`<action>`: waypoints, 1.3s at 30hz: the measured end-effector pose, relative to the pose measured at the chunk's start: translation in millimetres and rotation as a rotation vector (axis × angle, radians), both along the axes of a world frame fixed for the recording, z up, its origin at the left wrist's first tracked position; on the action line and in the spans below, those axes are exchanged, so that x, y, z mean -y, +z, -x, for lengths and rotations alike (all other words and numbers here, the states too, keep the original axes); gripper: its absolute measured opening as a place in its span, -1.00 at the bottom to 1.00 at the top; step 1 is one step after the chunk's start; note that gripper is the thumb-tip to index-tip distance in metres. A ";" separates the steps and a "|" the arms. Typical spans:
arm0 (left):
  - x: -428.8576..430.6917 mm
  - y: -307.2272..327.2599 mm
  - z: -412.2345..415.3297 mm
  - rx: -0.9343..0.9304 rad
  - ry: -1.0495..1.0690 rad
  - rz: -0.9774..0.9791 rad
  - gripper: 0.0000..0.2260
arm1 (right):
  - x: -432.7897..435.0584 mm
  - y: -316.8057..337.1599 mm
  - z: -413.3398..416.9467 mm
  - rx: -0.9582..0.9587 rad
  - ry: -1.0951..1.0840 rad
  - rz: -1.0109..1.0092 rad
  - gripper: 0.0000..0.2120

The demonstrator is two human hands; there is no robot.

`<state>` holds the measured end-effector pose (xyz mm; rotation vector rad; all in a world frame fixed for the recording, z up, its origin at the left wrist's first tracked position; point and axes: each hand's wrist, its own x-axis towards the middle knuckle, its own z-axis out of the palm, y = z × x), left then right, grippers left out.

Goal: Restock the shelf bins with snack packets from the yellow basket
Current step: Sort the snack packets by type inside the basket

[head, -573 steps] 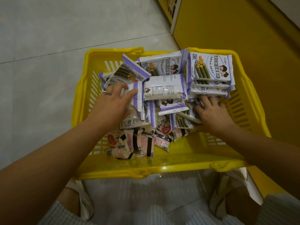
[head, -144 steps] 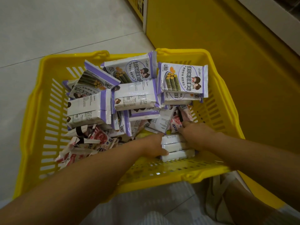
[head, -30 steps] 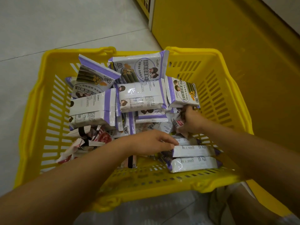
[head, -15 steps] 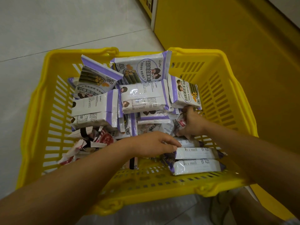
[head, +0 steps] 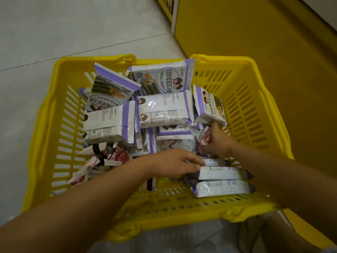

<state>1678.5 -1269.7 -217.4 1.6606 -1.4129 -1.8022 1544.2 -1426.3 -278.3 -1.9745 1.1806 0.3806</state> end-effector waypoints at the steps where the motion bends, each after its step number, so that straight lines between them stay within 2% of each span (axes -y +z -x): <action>1: 0.2 0.0 0.1 0.003 -0.002 0.000 -0.72 | -1.7 -1.4 1.5 0.011 -0.003 0.029 -0.06; 4: -0.6 0.4 0.0 0.002 -0.004 0.000 -0.72 | -7.4 -5.7 2.4 0.019 0.017 0.109 0.00; 9: -0.9 0.0 0.1 -0.008 0.000 0.005 -0.71 | -10.8 -8.5 -1.7 0.038 -0.070 0.105 -0.02; 13: -1.1 -1.0 0.0 -0.011 -0.006 0.006 -0.71 | -11.7 -7.4 -3.3 0.053 -0.086 0.200 -0.21; 17: -1.0 0.0 -0.2 -0.014 0.002 0.008 -0.71 | -8.4 -0.9 -2.5 -0.059 -0.043 0.273 -0.34; 21: -1.4 1.3 0.3 0.005 -0.003 0.015 -0.72 | -7.6 19.7 -5.6 -0.187 0.117 0.387 -0.48; 24: -2.7 3.8 1.1 0.014 0.024 0.009 -0.73 | -6.5 45.9 -4.7 -0.221 0.206 0.396 -0.46; 26: -2.9 6.3 2.2 0.028 0.066 0.012 -0.74 | -4.7 66.7 -1.2 -0.161 0.182 0.327 -0.55; 28: -2.2 9.4 2.2 0.021 0.153 -0.001 -0.71 | -5.4 86.1 3.7 -0.004 0.092 0.160 -0.60; 32: -3.7 16.7 -1.8 -0.148 0.356 -0.132 -0.45 | -20.3 106.6 11.1 0.221 -0.019 -0.210 -0.47; 34: -5.5 19.2 -0.5 -0.196 0.405 -0.151 -0.32 | -31.9 103.9 12.8 0.276 -0.013 -0.289 -0.47; 36: -5.5 18.1 2.2 -0.238 0.495 -0.143 -0.33 | -41.6 97.8 13.2 0.316 0.007 -0.368 -0.56; 39: -3.6 12.1 3.4 -0.252 0.610 -0.123 -0.31 | -48.2 92.9 14.1 0.329 0.028 -0.533 -0.49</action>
